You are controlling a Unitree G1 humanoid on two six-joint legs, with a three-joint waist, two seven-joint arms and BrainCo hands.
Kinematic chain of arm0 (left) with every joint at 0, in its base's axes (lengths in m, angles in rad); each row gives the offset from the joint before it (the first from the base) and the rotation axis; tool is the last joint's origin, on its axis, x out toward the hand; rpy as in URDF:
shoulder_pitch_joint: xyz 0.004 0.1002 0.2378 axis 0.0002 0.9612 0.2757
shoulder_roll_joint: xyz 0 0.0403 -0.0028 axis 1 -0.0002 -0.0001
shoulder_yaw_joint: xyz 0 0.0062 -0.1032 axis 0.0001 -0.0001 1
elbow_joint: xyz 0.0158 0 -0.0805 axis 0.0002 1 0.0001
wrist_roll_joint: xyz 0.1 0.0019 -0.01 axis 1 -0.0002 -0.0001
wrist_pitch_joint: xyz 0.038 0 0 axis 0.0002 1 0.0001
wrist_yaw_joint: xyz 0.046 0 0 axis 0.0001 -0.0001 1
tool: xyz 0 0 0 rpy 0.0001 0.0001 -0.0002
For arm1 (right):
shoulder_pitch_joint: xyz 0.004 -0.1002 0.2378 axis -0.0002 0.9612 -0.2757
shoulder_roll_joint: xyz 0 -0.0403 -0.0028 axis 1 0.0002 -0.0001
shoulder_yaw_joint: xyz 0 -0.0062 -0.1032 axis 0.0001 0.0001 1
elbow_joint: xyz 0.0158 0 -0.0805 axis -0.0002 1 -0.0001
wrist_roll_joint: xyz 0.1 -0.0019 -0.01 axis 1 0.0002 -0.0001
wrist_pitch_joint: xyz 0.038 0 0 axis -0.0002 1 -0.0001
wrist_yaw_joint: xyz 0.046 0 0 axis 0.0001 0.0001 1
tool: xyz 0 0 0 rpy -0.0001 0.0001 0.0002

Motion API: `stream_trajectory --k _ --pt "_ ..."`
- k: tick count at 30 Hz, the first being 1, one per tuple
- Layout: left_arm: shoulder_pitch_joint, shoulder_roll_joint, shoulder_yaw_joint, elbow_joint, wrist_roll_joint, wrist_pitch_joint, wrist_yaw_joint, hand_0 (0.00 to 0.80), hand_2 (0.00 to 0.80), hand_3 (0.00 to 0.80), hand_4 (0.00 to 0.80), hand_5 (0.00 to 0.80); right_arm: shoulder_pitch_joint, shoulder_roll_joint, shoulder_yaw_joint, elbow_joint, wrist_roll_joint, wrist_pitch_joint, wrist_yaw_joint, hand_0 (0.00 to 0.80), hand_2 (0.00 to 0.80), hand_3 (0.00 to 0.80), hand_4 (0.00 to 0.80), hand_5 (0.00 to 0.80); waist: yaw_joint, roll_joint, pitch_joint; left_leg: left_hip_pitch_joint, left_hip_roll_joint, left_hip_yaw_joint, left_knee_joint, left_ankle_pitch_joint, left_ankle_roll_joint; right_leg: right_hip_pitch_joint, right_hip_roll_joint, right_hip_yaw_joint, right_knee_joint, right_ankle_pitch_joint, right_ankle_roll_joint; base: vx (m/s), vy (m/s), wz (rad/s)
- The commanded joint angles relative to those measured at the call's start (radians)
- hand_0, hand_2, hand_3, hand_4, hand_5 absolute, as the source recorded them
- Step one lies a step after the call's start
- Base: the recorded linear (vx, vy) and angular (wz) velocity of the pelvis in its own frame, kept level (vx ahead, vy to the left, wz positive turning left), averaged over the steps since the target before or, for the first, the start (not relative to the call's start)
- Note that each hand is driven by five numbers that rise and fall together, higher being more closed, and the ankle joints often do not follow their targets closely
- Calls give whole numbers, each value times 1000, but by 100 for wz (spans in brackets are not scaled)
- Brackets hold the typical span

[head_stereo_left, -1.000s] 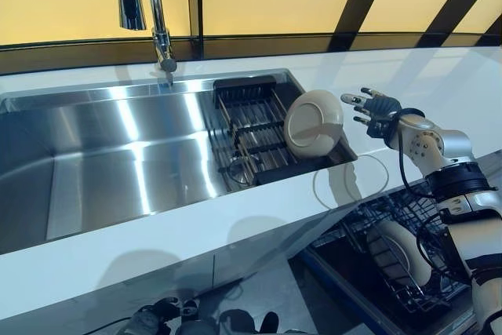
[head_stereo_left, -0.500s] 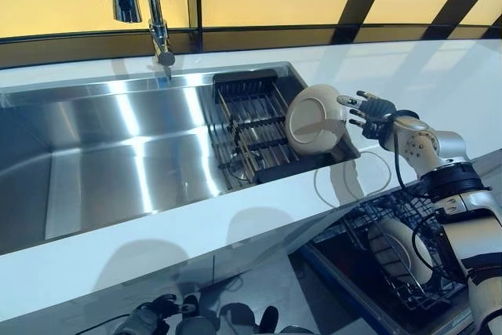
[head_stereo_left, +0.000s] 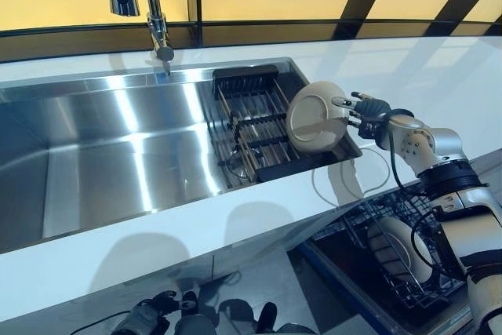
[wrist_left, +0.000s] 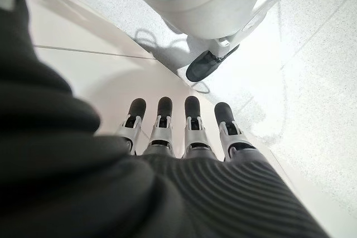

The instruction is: Take plates into dishwasher

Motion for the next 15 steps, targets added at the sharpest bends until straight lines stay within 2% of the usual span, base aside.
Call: stream_trajectory --k 1,15 --pt "-78 12 -36 30 -33 2 16 0 0 0 0 0 -158 -13 17 43 5 -20 0 0 0 0 0 0 36 -7 14 21 -31 1 -1 -67 47 8 -83 28 119 -42 94 0 0 0" --pt "-86 14 -34 21 -40 4 15 0 0 0 0 0 -144 -2 14 26 4 0 -10 0 0 0 0 0 33 -5 27 14 -31 -2 -1 -64 49 -5 -82 36 129 -42 94 0 0 0"
